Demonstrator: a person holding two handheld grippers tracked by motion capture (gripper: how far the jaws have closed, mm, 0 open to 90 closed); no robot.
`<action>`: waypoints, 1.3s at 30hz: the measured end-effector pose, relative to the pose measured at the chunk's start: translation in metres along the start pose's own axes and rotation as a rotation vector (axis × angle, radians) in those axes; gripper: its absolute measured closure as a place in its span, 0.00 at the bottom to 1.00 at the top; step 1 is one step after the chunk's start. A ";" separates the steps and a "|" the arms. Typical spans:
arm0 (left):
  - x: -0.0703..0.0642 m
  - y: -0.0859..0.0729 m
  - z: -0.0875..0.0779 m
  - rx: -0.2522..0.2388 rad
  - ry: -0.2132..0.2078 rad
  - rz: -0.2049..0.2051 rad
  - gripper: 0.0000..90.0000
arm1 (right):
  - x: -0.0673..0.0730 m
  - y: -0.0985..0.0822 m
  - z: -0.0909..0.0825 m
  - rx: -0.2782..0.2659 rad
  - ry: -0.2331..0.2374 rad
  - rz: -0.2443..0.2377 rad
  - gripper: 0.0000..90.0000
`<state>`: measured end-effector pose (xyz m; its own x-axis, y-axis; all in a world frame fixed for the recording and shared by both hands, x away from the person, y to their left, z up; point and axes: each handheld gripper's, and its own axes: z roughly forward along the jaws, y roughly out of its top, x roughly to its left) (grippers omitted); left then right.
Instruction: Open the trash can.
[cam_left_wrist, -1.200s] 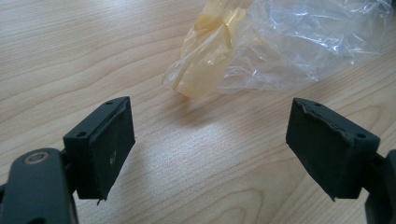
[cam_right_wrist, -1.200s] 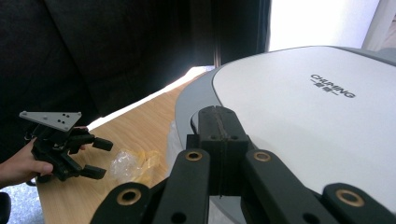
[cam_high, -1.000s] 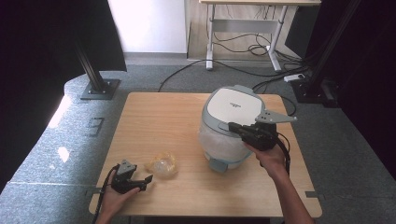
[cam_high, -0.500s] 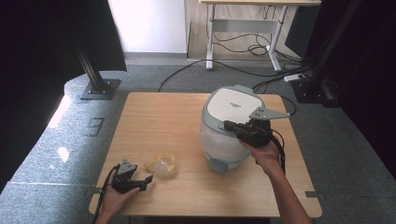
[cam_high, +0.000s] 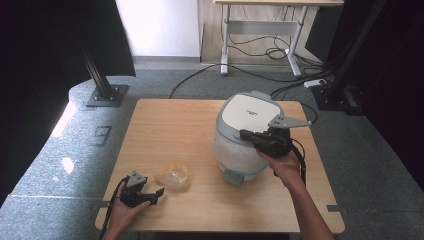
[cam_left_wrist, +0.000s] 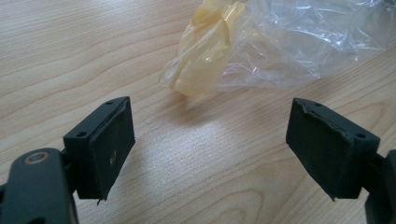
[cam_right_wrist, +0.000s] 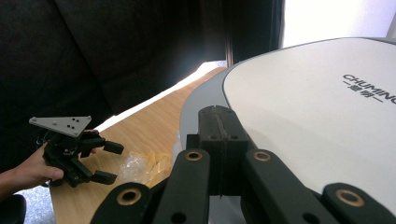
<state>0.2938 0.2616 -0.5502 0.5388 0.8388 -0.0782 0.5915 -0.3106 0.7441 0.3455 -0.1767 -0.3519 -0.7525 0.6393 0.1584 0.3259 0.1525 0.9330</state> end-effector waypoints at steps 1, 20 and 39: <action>0.000 0.000 0.000 -0.001 0.000 0.000 0.17 | 0.000 0.000 0.000 0.001 0.001 0.000 1.00; 0.000 0.000 0.000 0.003 -0.002 -0.002 0.17 | -0.002 -0.001 0.000 0.004 0.024 0.018 1.00; 0.001 0.001 -0.001 -0.004 -0.001 -0.011 0.17 | -0.003 -0.002 -0.037 -0.091 -0.025 0.002 0.97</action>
<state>0.2945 0.2629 -0.5492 0.5329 0.8417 -0.0869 0.5948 -0.2996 0.7460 0.3257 -0.2068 -0.3424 -0.7368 0.6586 0.1530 0.2733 0.0832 0.9583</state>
